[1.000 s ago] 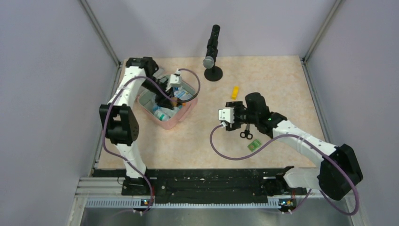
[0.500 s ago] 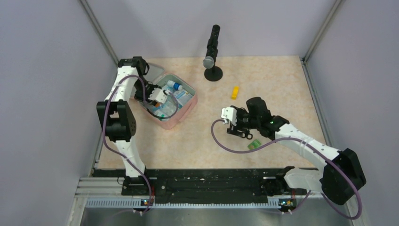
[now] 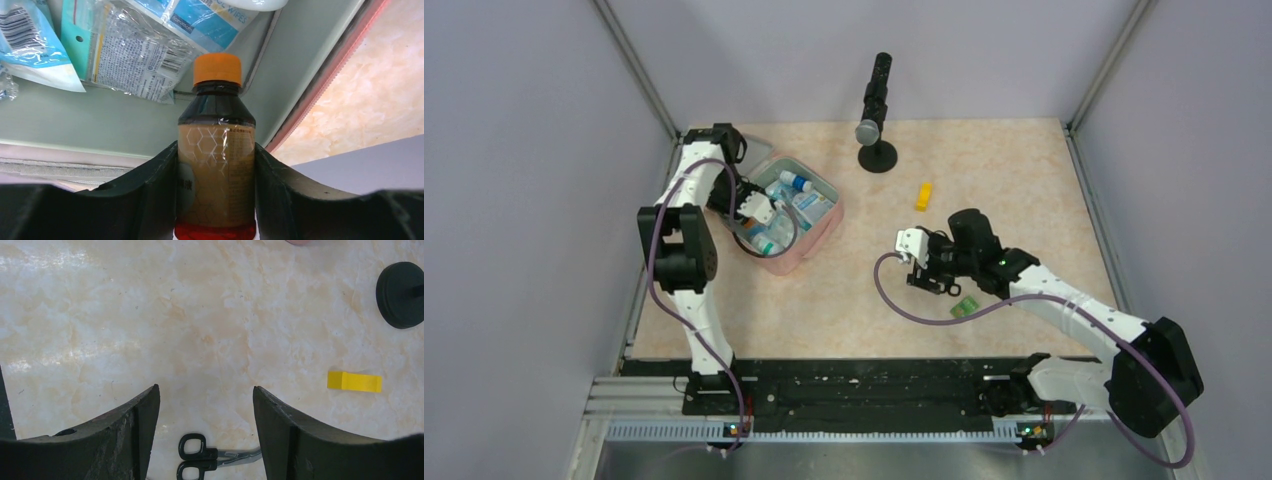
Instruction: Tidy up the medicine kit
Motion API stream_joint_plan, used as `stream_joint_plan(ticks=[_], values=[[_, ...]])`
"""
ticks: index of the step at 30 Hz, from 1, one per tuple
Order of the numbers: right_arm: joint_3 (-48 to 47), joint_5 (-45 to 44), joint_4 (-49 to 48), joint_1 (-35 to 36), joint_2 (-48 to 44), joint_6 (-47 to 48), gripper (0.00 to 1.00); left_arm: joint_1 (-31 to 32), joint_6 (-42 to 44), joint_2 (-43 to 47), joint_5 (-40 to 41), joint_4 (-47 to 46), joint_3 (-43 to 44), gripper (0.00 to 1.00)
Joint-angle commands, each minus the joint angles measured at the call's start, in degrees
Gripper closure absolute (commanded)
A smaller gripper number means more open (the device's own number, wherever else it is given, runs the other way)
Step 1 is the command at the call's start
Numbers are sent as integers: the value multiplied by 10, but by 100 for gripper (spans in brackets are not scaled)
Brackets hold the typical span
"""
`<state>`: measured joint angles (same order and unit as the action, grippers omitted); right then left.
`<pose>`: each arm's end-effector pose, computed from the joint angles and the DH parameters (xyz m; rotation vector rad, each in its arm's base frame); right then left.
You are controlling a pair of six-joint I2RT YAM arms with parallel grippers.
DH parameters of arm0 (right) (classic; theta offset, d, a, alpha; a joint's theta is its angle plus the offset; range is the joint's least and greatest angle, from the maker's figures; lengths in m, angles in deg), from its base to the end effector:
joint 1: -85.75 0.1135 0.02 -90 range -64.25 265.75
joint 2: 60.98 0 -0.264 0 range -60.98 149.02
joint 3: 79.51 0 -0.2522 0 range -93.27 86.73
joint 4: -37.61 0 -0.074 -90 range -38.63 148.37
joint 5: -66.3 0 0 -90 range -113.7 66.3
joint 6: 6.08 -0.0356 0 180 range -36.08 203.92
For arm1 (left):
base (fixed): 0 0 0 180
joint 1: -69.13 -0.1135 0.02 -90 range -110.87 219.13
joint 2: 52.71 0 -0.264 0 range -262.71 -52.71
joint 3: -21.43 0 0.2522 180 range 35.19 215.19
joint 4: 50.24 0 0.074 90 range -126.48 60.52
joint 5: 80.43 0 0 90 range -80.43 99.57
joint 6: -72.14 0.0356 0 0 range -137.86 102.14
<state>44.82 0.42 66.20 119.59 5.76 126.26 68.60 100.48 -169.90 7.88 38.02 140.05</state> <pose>0.1956 0.1486 0.2397 -1.5377 1.6021 0.3938 0.3988 0.0026 0.2452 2.6447 1.5936 0.0504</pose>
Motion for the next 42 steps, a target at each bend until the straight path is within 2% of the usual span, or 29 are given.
stream_joint_plan(ticks=[1,5,14,23,32,37,42], values=[[2,10,-14,-5,-14,-10,33,3,163,-5,36,4,-2,44],[5,16,-19,-7,-15,-10,33,3,165,-16,45,25,-8,43],[2,17,-19,-9,-7,-19,33,26,138,-18,4,30,-25,44],[0,21,-26,-13,3,-23,33,26,81,-41,11,47,29,48],[1,20,-25,-16,2,-23,33,33,31,-65,84,18,12,51],[1,20,-21,-17,0,-24,33,33,26,-49,56,32,17,65],[2,25,-25,-17,2,-26,33,31,36,-14,11,80,27,72]])
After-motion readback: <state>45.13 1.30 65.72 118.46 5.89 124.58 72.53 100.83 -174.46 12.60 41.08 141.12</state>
